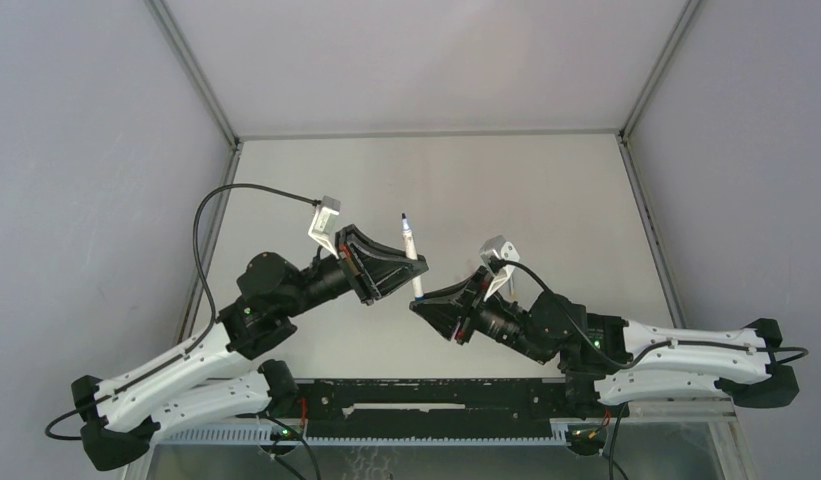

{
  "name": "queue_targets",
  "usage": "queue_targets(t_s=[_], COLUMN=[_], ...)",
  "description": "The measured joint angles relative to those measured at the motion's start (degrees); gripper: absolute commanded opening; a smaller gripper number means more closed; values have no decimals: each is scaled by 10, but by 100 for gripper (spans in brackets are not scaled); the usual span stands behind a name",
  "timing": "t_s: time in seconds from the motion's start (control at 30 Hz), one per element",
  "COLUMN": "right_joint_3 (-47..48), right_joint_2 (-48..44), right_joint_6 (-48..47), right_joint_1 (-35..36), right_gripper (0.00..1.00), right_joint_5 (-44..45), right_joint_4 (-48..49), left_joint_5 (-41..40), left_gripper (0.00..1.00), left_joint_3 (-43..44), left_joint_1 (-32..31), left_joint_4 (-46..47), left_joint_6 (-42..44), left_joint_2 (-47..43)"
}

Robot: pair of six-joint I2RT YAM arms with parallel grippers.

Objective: Insert the pens into the pen caps
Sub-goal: Remove the pen cap from the pen.

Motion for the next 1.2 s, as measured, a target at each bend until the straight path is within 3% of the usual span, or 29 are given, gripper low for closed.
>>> queue_targets(t_s=[0.07,0.23,0.57,0.9,1.03,1.2], right_joint_3=[0,0,-3,-41,-64,-78], right_joint_2=[-1,-1,9,53,94,124], right_joint_6=[0,-1,0,38,55,62], right_joint_1=[0,0,10,84,130,140], right_gripper=[24,0,0,0,0,0], right_joint_5=[0,-2,10,93,72,61], right_joint_4=[0,-1,-8,55,27,-9], left_joint_5=[0,-1,-35,-33,-73,-89], left_gripper=[0,0,0,0,0,0], left_joint_3=[0,0,15,42,70,91], left_joint_1=[0,0,-2,-1,29,34], left_joint_4=[0,0,-59,-166,-141,-111], left_joint_6=[0,-1,1,18,28,35], left_joint_2=[0,0,-2,-12,-15,-32])
